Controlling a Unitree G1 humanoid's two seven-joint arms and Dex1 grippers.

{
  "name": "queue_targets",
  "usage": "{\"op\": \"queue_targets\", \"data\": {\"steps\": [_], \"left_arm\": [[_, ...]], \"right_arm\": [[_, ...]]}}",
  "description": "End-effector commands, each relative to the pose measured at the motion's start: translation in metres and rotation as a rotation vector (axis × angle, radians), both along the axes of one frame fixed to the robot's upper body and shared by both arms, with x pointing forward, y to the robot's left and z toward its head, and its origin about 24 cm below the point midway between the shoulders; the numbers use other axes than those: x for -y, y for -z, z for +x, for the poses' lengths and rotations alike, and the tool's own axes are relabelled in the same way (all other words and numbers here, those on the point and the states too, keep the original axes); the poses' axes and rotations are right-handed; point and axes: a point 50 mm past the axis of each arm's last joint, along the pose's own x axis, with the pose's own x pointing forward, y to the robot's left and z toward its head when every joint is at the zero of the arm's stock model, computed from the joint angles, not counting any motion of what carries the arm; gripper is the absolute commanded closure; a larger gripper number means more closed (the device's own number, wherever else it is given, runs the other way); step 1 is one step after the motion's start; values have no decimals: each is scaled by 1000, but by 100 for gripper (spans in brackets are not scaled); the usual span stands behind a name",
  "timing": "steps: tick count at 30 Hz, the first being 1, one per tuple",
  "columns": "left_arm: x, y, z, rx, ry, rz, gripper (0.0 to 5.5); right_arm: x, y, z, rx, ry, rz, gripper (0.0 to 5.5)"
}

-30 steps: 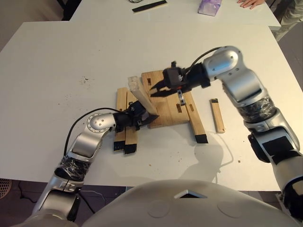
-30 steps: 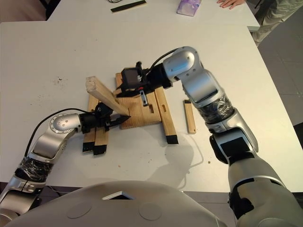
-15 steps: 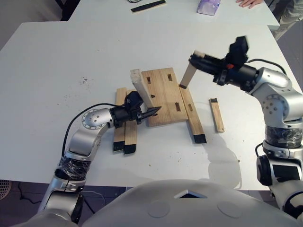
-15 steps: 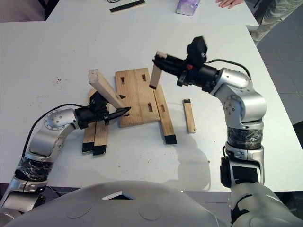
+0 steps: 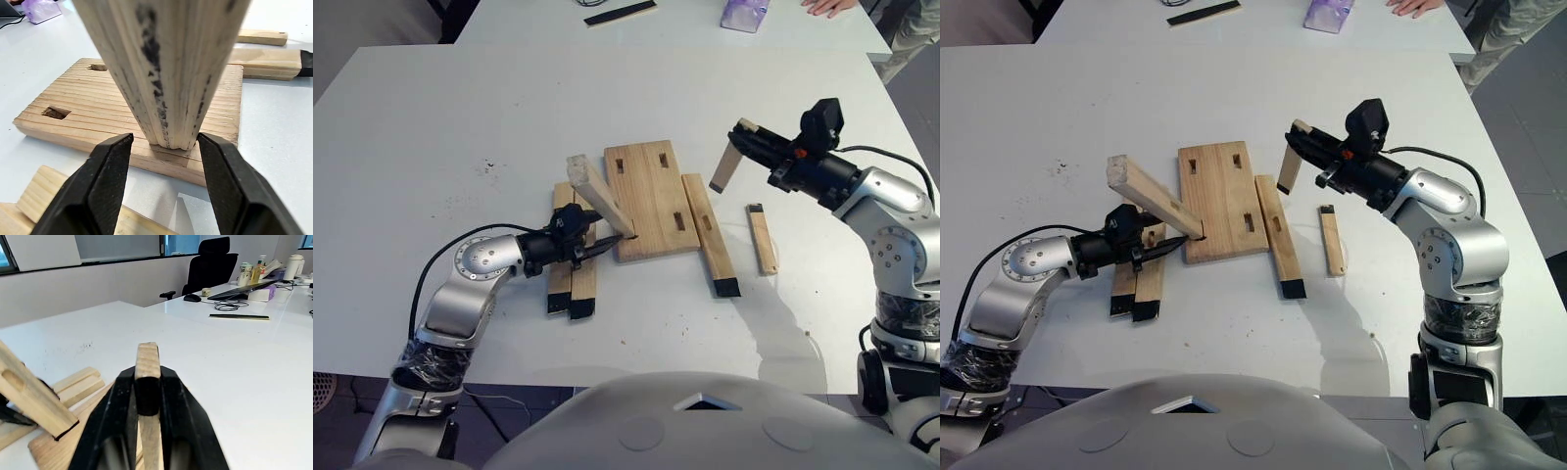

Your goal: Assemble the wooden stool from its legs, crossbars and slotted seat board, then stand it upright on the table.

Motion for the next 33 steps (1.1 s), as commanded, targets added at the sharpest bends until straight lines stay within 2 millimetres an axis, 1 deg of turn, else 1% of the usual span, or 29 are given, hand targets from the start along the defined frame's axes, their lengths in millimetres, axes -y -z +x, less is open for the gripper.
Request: {"op": "queue_targets", "data": {"steps": [1, 3, 5, 8, 12, 14, 17, 18, 20, 21, 22, 23, 25, 27, 29, 30, 31, 33], "left_arm": [[4, 1, -2, 1, -13, 22, 306], [2, 1, -3, -4, -17, 33, 306], [-4, 0, -5, -6, -47, 50, 306], [-13, -5, -13, -15, -100, 54, 306], [-12, -11, -25, -9, -168, 31, 306], [-14, -18, -28, 4, -212, 13, 306], [-35, -32, -30, 33, -306, -3, 306], [-47, -38, -28, 43, -342, -14, 306], [-70, -46, -22, 71, -401, 0, 306], [-79, -49, -18, 91, -417, 29, 306], [-82, -50, -13, 110, -417, 54, 306], [-79, -53, -8, 131, -397, 52, 306], [-66, -62, -1, 171, -371, -14, 306], [-51, -75, 5, 202, -340, -137, 306], [-39, -91, 7, 191, -279, -316, 306], [-36, -101, 7, 175, -236, -406, 306], [-34, -108, 7, 156, -196, -474, 306], [-37, -122, 14, 142, -149, -556, 306]], "right_arm": [[-12, -1, -5, 22, -26, -28, 508], [-15, -3, -7, 30, -30, -17, 508], [-17, -7, -8, 42, -23, 6, 508], [-19, -10, -9, 60, 1, 31, 508], [-21, -11, -10, 71, 41, 55, 508], [-22, -12, -9, 84, 77, 54, 508], [-20, -27, -6, 138, 147, 87, 508], [-19, -36, -7, 166, 165, 113, 508], [-19, -51, -8, 211, 182, 180, 508], [-21, -59, -8, 228, 180, 214, 508], [-23, -65, -8, 239, 173, 243, 508], [-30, -72, -8, 239, 146, 296, 508], [-42, -86, -5, 231, 84, 376, 508], [-53, -99, -5, 205, -19, 469, 508], [-61, -110, -12, 166, -198, 552, 508], [-62, -112, -15, 138, -288, 586, 508], [-62, -113, -16, 119, -341, 603, 508], [-62, -114, -14, 90, -391, 617, 508]]}}
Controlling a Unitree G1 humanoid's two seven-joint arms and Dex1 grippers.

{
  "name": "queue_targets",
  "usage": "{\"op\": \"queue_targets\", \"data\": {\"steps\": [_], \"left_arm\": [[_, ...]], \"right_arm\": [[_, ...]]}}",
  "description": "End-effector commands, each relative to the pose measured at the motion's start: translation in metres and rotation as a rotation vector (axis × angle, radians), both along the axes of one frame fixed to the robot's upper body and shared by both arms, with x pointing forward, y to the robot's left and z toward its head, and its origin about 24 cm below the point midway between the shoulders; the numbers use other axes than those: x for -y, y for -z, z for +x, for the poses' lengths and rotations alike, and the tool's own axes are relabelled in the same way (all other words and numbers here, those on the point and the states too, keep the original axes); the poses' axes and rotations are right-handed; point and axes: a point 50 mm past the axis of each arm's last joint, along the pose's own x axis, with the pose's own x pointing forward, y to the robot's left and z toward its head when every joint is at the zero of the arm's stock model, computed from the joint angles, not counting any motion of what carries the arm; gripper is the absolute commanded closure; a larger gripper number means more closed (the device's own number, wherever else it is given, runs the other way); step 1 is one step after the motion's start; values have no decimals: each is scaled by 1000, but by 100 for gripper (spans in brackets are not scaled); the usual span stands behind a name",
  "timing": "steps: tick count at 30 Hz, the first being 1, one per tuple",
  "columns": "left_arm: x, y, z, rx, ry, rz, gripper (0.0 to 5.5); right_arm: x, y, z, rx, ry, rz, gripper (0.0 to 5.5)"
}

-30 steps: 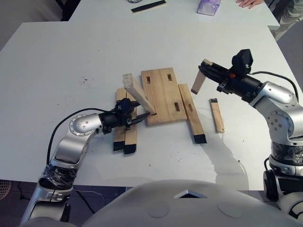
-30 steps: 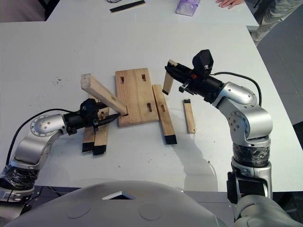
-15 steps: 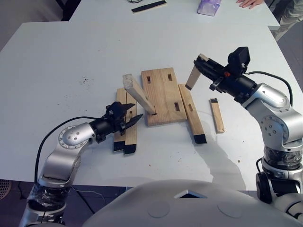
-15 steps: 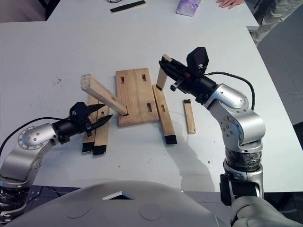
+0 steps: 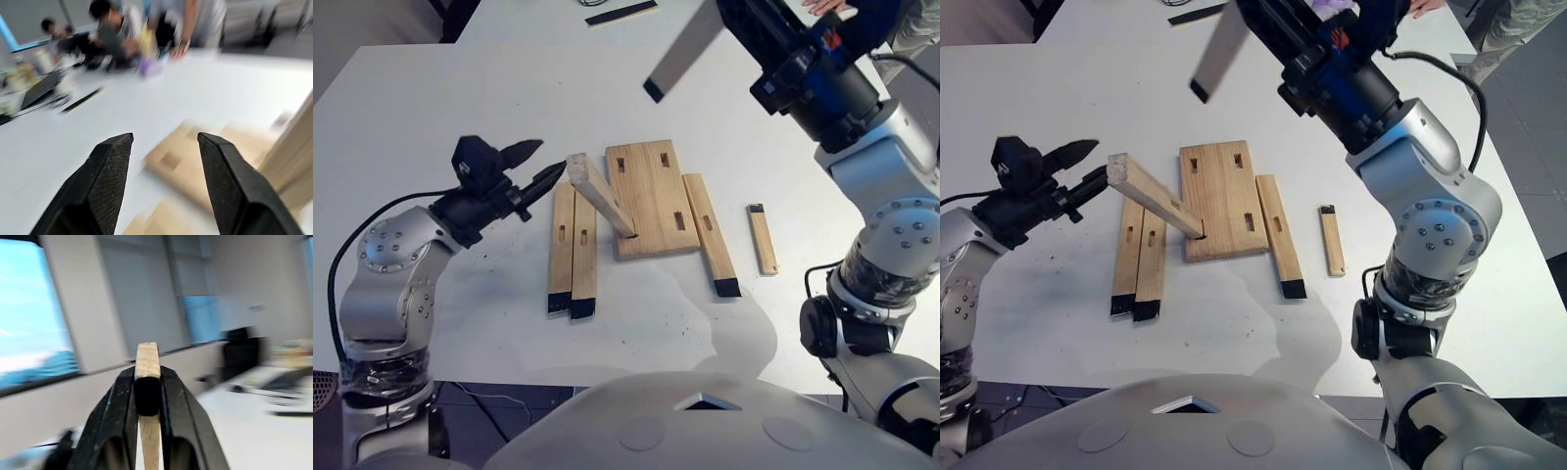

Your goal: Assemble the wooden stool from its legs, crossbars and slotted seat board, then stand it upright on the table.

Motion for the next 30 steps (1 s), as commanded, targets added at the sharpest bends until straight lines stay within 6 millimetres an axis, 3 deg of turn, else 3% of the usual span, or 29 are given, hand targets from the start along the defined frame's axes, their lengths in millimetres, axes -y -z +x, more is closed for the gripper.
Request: {"op": "queue_targets", "data": {"steps": [1, 7, 11, 14, 20, 26, 30], "left_arm": [[-4, -34, 11, 31, 104, -179, 306], [0, -64, 18, 46, 165, -414, 306], [23, -51, 30, 46, -22, -609, 306], [42, -52, 32, 49, -6, -731, 306], [88, -75, 37, 79, 117, -899, 306], [108, -92, 41, 97, 155, -1008, 306], [122, -89, 44, 26, 187, -1028, 306]], "right_arm": [[1, -8, 1, -18, -165, 25, 508], [-6, -17, 15, -20, -114, 92, 508], [15, -40, 38, -109, 58, 576, 508], [19, -42, 49, -201, 97, 792, 508], [-3, -30, 55, -369, 48, 892, 508], [-22, -19, 58, -471, -15, 933, 508], [-36, -14, 54, -499, -59, 924, 508]]}}
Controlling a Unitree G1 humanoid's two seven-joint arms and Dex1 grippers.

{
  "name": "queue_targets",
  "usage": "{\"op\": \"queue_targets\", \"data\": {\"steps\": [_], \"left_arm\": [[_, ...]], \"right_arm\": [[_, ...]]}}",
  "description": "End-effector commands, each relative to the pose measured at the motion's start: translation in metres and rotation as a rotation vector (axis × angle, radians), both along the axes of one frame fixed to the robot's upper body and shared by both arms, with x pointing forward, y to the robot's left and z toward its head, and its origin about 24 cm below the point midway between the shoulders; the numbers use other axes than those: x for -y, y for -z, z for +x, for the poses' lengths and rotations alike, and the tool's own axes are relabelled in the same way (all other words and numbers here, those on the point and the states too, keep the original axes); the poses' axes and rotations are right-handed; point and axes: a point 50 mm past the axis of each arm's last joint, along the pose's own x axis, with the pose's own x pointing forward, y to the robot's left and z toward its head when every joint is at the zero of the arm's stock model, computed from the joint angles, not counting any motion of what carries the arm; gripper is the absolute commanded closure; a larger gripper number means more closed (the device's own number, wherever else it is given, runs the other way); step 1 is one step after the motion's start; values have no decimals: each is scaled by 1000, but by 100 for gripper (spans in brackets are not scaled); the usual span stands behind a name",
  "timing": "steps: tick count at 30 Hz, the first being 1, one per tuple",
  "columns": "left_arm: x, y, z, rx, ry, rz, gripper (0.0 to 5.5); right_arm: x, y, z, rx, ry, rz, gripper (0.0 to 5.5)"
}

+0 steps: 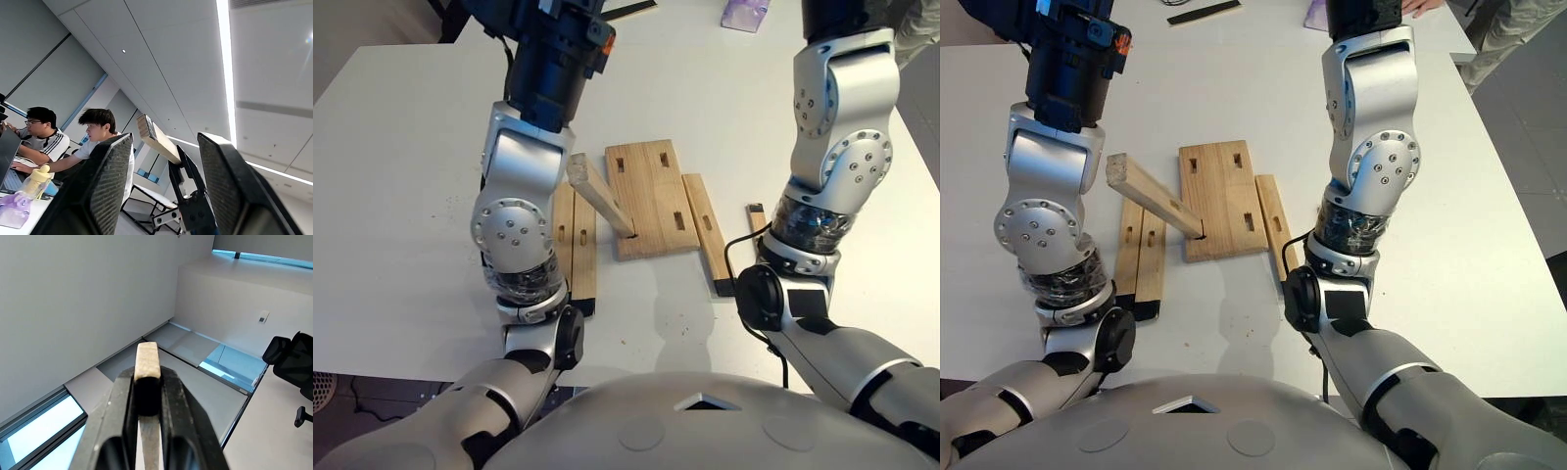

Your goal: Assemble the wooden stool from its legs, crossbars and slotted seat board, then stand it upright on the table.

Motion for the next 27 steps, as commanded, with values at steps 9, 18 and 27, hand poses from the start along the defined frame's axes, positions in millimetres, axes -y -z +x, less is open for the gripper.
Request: {"op": "queue_targets", "data": {"steps": [9, 18, 27], "left_arm": [[24, -1, 9, -124, 64, -97, 306], [18, 0, 8, -126, 44, -102, 401], [21, 6, 8, -148, 75, -59, 468]], "right_arm": [[-51, 31, -19, -43, -195, 11, 508], [-47, 41, -23, -45, -173, -4, 508], [-26, 29, -14, -9, -103, 45, 508]]}}
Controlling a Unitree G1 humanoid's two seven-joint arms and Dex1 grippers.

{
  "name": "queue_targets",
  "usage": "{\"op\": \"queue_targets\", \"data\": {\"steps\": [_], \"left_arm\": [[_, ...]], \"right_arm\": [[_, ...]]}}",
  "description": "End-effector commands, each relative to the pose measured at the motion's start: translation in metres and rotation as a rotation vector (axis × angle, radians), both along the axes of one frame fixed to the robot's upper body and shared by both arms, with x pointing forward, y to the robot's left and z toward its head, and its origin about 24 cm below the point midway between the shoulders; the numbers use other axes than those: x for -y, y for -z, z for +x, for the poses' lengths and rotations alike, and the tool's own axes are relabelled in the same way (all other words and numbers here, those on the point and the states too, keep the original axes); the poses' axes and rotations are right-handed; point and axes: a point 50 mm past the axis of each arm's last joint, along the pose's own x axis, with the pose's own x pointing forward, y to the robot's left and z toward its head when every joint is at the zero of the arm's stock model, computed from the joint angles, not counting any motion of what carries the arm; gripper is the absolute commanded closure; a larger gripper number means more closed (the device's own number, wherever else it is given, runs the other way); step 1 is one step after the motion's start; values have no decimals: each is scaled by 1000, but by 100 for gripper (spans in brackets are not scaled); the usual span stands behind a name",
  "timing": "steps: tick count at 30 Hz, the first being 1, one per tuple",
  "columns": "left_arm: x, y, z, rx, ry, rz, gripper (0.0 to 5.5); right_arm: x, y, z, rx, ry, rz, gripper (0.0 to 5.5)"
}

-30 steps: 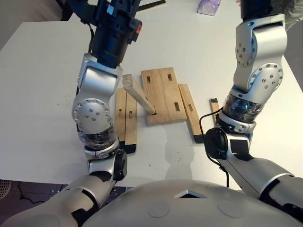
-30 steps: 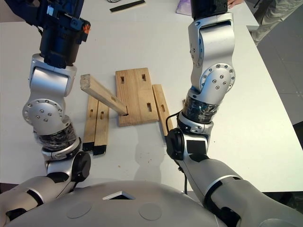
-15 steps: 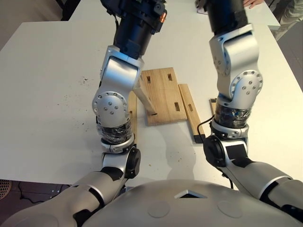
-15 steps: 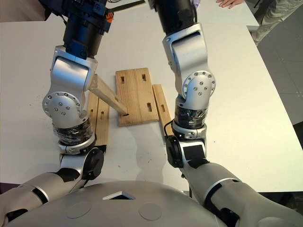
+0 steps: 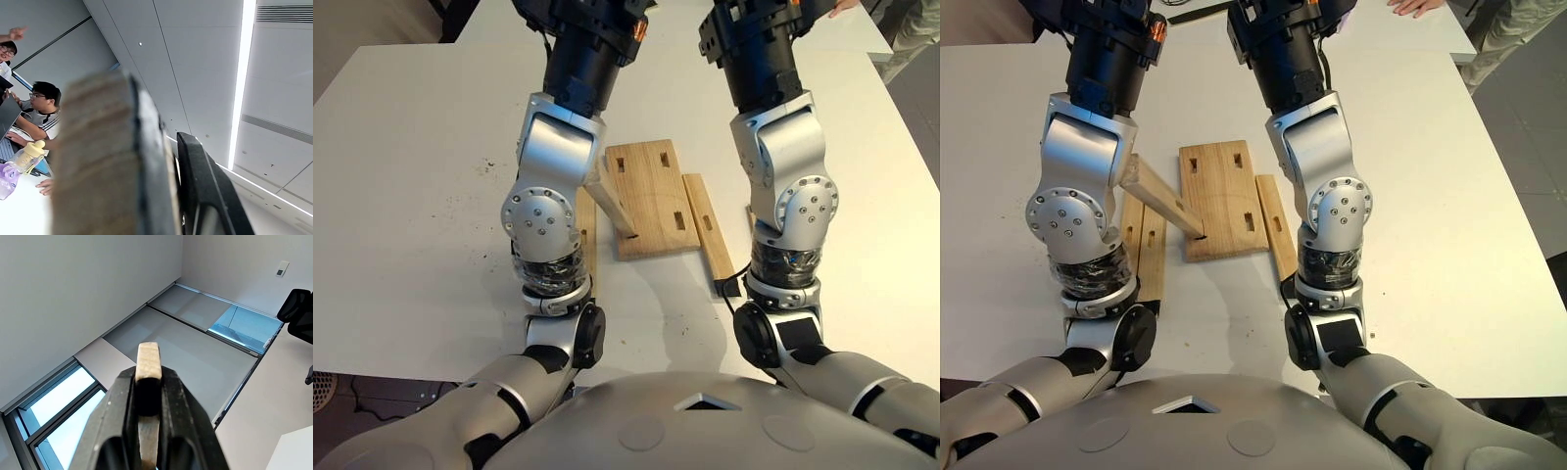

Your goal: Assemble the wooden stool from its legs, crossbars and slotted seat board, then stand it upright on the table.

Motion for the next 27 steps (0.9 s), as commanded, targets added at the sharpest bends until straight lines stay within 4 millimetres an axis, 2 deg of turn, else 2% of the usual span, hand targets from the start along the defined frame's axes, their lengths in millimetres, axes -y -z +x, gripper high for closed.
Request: {"op": "queue_targets", "data": {"steps": [1, 4, 8, 13, 21, 27], "left_arm": [[1, 2, -2, -2, 26, 15, 468], [6, 5, -5, -6, 61, 36, 468], [13, 6, -11, 16, 118, 75, 406], [6, 4, -6, -16, 68, 32, 333], [-5, 0, -3, -37, 52, -84, 333], [2, 3, -7, -35, 89, -45, 428]], "right_arm": [[10, -10, 6, -11, 53, 101, 508], [11, -11, 6, -4, 57, 103, 508], [10, -13, 5, 1, 58, 100, 508], [11, -14, 6, 1, 64, 109, 508], [14, -13, 7, -9, 79, 121, 508], [15, -14, 7, -7, 88, 124, 508]]}}
